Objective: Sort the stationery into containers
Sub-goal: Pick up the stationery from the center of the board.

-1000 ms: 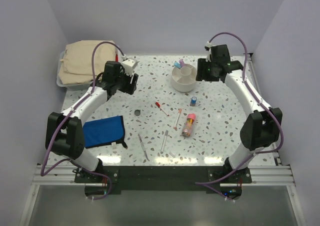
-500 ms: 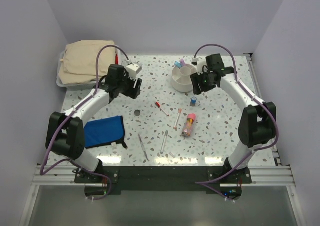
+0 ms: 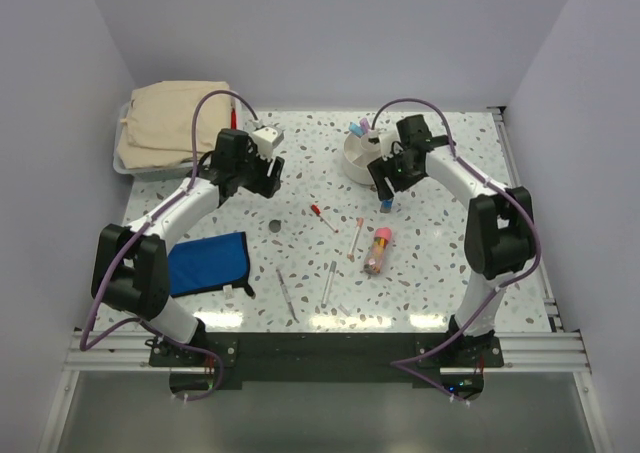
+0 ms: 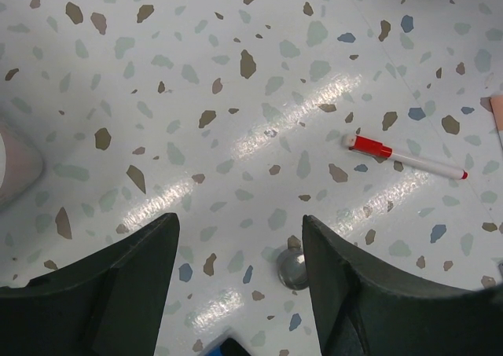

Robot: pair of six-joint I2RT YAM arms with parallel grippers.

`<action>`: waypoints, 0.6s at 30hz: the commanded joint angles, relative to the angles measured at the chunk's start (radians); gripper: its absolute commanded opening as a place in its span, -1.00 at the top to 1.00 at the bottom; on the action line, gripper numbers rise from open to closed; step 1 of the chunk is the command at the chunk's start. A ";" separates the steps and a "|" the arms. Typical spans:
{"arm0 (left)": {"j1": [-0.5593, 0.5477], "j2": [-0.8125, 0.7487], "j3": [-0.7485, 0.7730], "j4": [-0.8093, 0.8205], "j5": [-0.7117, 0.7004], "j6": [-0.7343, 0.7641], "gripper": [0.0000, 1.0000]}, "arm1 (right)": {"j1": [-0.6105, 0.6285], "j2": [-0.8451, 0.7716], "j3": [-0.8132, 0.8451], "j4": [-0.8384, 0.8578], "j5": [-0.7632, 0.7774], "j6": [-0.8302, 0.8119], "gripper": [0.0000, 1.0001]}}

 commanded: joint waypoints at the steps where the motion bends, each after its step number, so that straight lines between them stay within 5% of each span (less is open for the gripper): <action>1: -0.002 -0.015 0.006 0.022 -0.011 0.017 -0.38 | 0.004 0.018 0.056 -0.002 -0.026 -0.017 -0.42; 18: -0.002 0.006 0.018 0.022 -0.033 0.020 -0.38 | 0.033 0.044 0.033 -0.014 -0.005 -0.009 -0.31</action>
